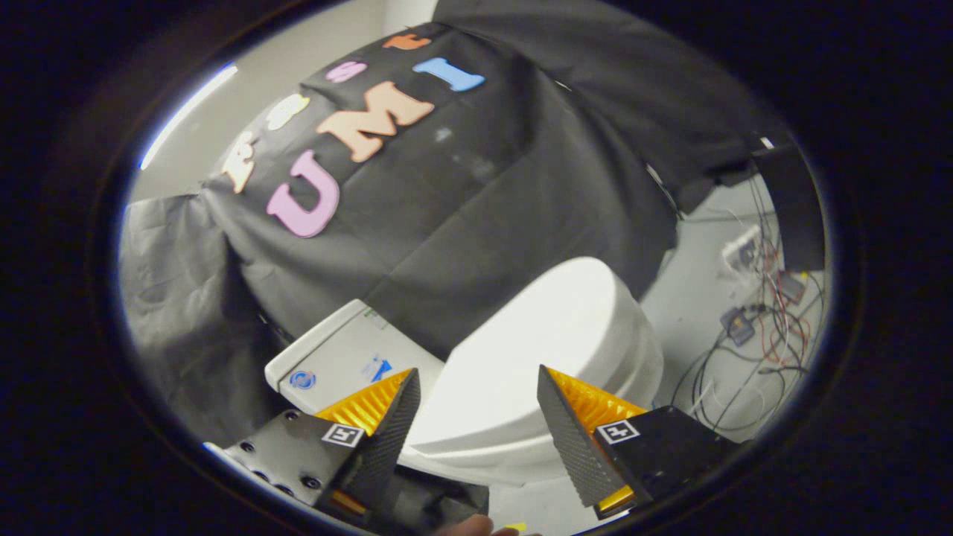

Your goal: Open the toilet lid.

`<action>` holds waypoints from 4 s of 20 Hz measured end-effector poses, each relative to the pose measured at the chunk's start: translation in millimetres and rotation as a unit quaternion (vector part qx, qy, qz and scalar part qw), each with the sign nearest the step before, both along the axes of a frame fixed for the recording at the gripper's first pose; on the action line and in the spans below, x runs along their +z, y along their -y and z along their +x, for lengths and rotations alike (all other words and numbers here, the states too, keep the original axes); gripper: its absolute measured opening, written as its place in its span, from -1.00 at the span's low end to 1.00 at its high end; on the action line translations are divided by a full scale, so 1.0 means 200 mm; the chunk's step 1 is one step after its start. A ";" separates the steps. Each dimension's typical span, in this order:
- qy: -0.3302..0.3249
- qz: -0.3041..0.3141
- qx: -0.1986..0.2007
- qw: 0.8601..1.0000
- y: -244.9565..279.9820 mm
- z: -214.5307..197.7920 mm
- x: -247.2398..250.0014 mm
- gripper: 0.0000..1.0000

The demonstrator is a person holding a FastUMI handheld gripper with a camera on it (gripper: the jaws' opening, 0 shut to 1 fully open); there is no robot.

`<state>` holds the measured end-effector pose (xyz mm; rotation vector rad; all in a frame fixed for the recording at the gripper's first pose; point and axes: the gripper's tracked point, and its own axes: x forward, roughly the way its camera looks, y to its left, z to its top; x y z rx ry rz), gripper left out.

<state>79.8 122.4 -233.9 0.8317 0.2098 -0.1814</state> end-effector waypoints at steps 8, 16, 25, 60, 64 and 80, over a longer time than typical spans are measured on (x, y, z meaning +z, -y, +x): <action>-0.056 0.131 -0.113 0.983 0.21 -0.18 -0.35 0.93; -0.041 0.227 -0.133 0.964 0.18 -0.11 -0.50 0.81; -0.085 0.249 -0.047 0.964 0.04 0.02 -0.58 -0.06; -0.063 0.128 -0.058 0.988 -0.07 0.10 0.18 -0.99; -0.070 0.094 -0.050 0.992 -0.14 0.15 0.32 -1.00; -0.097 0.005 -0.029 0.995 -0.28 0.22 0.54 -0.99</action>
